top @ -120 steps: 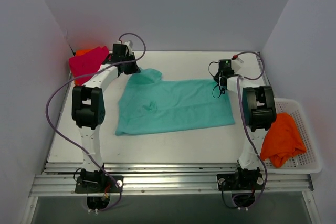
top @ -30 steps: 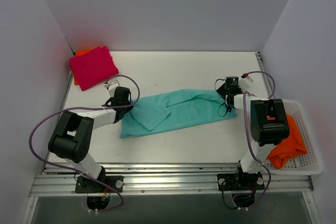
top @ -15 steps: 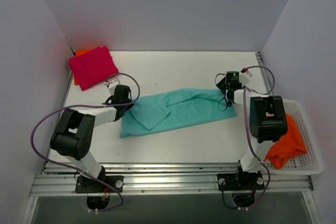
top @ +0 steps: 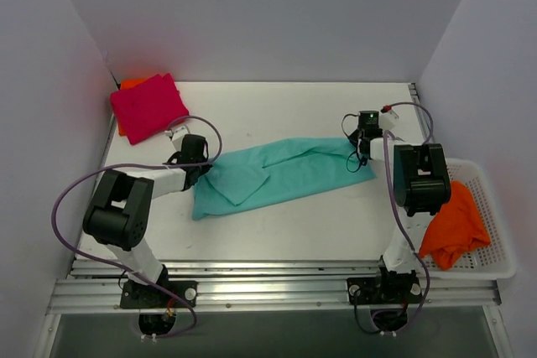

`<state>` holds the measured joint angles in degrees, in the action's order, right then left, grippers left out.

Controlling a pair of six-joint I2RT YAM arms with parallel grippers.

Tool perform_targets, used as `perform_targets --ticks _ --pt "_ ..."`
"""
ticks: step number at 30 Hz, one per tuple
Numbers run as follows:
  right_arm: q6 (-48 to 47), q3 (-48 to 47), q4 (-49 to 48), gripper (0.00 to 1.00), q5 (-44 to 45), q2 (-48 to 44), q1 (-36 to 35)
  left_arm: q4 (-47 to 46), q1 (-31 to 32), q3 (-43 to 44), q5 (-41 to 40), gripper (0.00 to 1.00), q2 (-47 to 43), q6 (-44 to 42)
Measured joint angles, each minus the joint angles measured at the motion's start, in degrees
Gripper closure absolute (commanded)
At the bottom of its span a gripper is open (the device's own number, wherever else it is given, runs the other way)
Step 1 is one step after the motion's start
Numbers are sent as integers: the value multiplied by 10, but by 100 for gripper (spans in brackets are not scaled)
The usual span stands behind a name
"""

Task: Fold and stack the t-shirts
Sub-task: Fold the other side of the tshirt into a rectangle

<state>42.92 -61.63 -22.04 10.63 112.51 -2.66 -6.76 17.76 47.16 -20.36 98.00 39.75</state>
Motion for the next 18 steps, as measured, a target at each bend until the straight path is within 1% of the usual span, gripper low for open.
perform_targets --ticks 1,2,4,12,18 --pt "0 0 0 96 -2 2 0 0 -1 0 1 84 2 0" --pt "1 0 0 100 -4 3 0 0 -2 1 1 87 3 0" --pt "2 0 -5 100 -7 6 1 -1 -3 2 2 97 5 1" --pt "1 -6 1 100 -13 7 5 1 -14 27 8 98 7 0" --pt "2 -44 10 100 -24 23 21 5 -33 35 19 98 7 1"
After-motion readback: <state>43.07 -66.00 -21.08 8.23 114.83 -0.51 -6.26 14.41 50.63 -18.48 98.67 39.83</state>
